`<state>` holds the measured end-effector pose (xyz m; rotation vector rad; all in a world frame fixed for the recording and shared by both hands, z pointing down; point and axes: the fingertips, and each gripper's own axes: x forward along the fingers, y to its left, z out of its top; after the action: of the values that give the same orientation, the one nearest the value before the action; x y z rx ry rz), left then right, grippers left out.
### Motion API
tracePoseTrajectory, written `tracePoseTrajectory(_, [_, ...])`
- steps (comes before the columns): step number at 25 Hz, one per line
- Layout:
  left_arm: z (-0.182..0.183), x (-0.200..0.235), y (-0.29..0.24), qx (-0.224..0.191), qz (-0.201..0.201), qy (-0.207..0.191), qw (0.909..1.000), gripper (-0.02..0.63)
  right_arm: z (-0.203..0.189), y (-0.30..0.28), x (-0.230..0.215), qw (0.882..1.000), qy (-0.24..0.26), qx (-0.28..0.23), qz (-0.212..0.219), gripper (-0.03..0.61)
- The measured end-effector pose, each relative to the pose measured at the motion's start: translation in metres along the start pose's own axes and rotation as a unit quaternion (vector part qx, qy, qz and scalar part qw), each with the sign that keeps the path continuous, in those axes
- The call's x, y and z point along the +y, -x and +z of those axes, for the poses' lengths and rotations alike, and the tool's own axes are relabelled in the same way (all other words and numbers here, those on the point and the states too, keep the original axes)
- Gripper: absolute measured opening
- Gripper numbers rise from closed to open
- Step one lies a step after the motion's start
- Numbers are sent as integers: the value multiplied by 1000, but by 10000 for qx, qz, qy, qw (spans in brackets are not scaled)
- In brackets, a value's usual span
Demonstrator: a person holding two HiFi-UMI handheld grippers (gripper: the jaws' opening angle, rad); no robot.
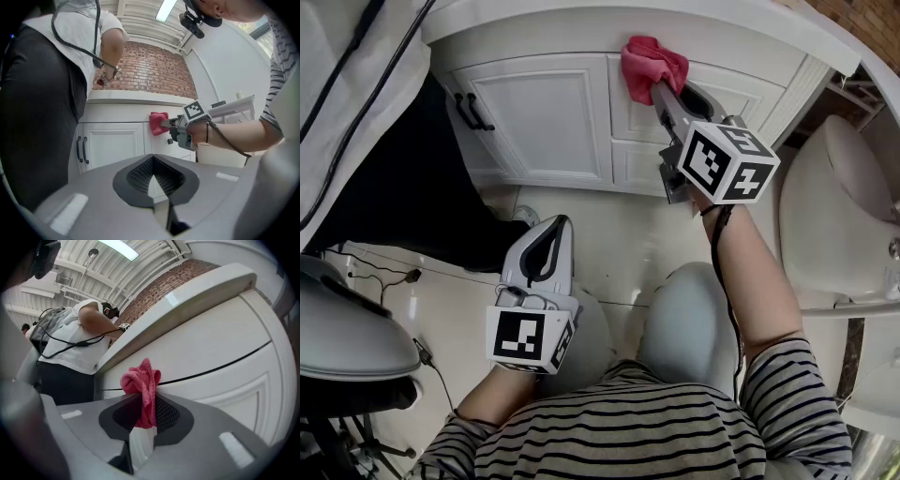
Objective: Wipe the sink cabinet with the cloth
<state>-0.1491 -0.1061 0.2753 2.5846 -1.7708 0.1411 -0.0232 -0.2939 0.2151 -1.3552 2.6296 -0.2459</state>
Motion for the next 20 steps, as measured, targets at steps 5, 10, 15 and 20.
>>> tracePoseTrajectory(5, [3,-14,-4,-4,-72,-37,10000,2,13,40,-52,9987,-45,-142,-496,74])
tracePoseTrajectory(10, [7,-37,-10,-36,-229,-127,9997,2,28,96,-117,9926,-99,-335,-1162,75])
tracePoseTrajectory(15, [9,-53,-15,-48,-345,-211,9992,2,38,145,-173,9812,-145,-520,-1852,75])
tracePoseTrajectory(20, [9,-55,-15,-71,-345,-193,9992,2,41,181,-190,9697,-330,-651,-2333,74])
